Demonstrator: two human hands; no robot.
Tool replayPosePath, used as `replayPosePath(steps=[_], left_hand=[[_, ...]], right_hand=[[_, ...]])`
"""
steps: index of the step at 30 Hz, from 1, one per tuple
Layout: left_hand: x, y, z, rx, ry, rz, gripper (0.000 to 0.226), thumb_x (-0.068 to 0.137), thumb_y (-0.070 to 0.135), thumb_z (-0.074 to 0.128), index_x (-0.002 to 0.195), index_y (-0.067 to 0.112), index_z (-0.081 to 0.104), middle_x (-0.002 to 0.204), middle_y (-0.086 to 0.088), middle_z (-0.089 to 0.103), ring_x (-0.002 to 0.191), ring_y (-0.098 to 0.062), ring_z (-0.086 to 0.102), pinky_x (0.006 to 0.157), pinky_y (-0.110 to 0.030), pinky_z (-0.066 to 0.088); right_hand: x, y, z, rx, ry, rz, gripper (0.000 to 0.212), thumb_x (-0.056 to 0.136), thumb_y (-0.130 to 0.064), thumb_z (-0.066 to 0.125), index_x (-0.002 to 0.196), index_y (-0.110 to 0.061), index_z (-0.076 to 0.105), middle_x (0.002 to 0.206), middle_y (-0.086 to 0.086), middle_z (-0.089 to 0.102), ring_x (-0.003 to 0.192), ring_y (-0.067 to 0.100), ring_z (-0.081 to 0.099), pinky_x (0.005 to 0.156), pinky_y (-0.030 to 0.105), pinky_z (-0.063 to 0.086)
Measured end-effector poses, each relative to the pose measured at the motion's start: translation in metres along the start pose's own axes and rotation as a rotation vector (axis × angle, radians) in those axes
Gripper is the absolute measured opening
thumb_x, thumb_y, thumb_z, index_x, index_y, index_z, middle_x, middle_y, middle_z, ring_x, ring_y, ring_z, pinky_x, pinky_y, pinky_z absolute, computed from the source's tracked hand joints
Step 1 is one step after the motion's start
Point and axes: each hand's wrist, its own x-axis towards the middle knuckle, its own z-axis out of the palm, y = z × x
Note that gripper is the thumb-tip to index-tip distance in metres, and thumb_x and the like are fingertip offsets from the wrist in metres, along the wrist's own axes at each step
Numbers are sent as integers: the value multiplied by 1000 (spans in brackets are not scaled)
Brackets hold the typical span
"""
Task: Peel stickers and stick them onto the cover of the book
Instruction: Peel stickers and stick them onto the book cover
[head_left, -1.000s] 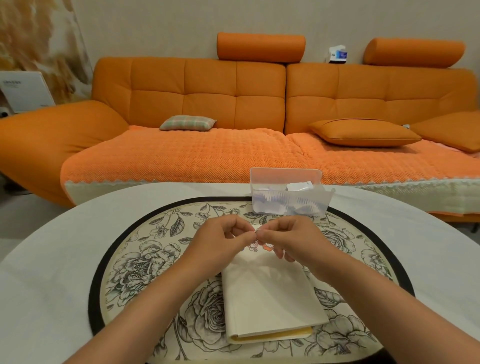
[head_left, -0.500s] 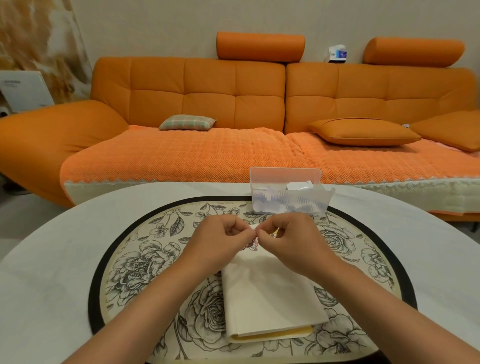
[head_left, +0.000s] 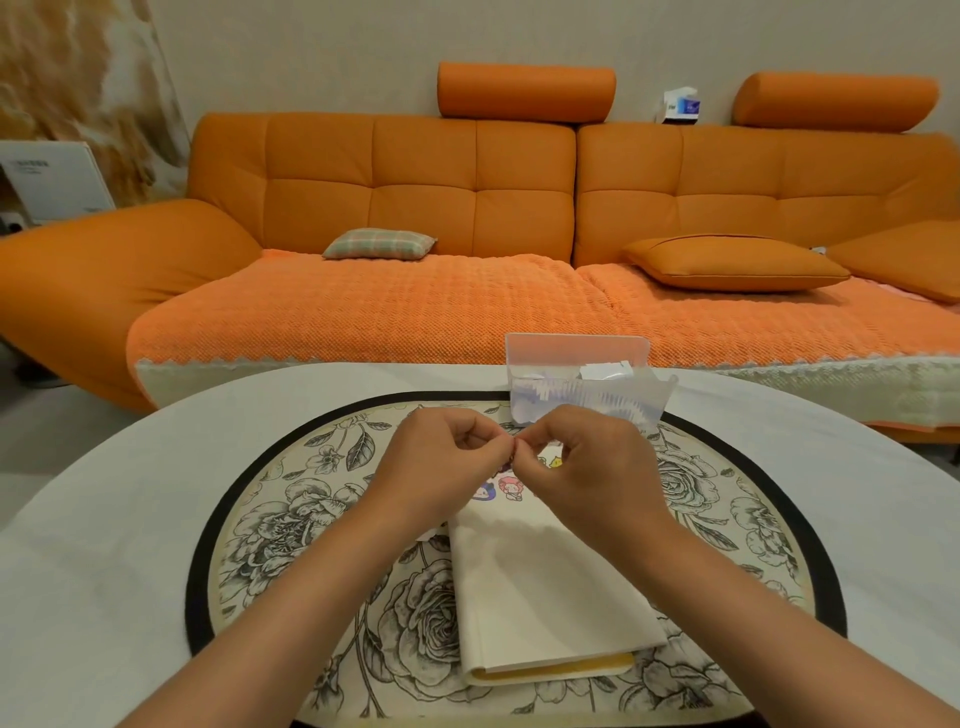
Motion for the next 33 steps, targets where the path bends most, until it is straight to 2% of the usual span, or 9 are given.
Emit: replayPosePath(steps=[5, 11, 14, 17, 19, 22, 26, 30, 33], left_hand=[[1, 2, -2, -24, -8, 17, 10, 86, 22, 72, 78, 25, 77, 69, 10, 73, 65, 3, 65, 57, -10, 46], [-1, -2, -2, 13, 24, 47, 10, 83, 20, 73, 75, 25, 76, 72, 8, 73, 70, -6, 68, 60, -15, 51], [2, -7, -6, 9, 9, 48, 9, 83, 23, 74, 75, 26, 76, 73, 7, 73, 72, -11, 69, 68, -29, 56], [3, -7, -10, 3, -36, 62, 10, 85, 23, 74, 75, 24, 75, 70, 7, 72, 66, -6, 65, 64, -22, 52], [3, -6, -12, -8, -55, 68, 10, 85, 22, 74, 76, 23, 75, 69, 7, 72, 64, -3, 64, 61, -16, 48], [3, -6, -12, -44, -82, 68, 8, 85, 23, 74, 77, 22, 75, 71, 6, 73, 66, -3, 65, 63, -17, 49], [4, -7, -12, -117, -114, 56, 6, 86, 20, 76, 80, 20, 76, 75, 0, 75, 72, -11, 68, 71, -29, 56], [2, -8, -8, -158, -103, 25, 8, 88, 17, 75, 80, 17, 75, 78, -3, 76, 67, -7, 67, 59, -16, 49], [1, -10, -5, -139, -109, 18, 9, 89, 18, 73, 80, 19, 74, 77, -1, 75, 67, -7, 67, 63, -23, 54]], right_hand=[[1, 1, 2, 10, 54, -50, 9, 78, -32, 78, 72, -28, 73, 70, -17, 68, 50, -13, 41, 49, 10, 28], [0, 0, -1, 45, 6, -49, 8, 78, -28, 78, 72, -30, 73, 60, -26, 58, 52, -10, 47, 50, 6, 25], [5, -2, -5, 364, -211, 183, 11, 83, -27, 73, 73, -28, 77, 55, -18, 63, 49, 2, 49, 50, 17, 37], [12, -4, -11, 665, -333, 415, 15, 85, -17, 74, 70, -16, 78, 63, 11, 69, 49, 11, 47, 48, 23, 40], [13, -5, -14, 754, -379, 498, 11, 84, -13, 77, 75, -8, 79, 67, 13, 71, 47, 10, 46, 45, 18, 38], [13, -5, -15, 786, -393, 531, 8, 83, -10, 78, 80, -4, 78, 70, 11, 73, 45, 9, 45, 43, 16, 37], [15, -1, -16, 796, -428, 548, 7, 80, -13, 82, 78, -7, 78, 60, 1, 69, 47, 11, 46, 43, 17, 38], [14, 3, -16, 788, -448, 514, 8, 82, -17, 80, 80, -9, 79, 71, 8, 73, 49, 14, 48, 45, 18, 39], [13, 5, -15, 726, -451, 471, 8, 85, -16, 78, 83, -8, 79, 70, 5, 73, 50, 14, 49, 45, 17, 40]])
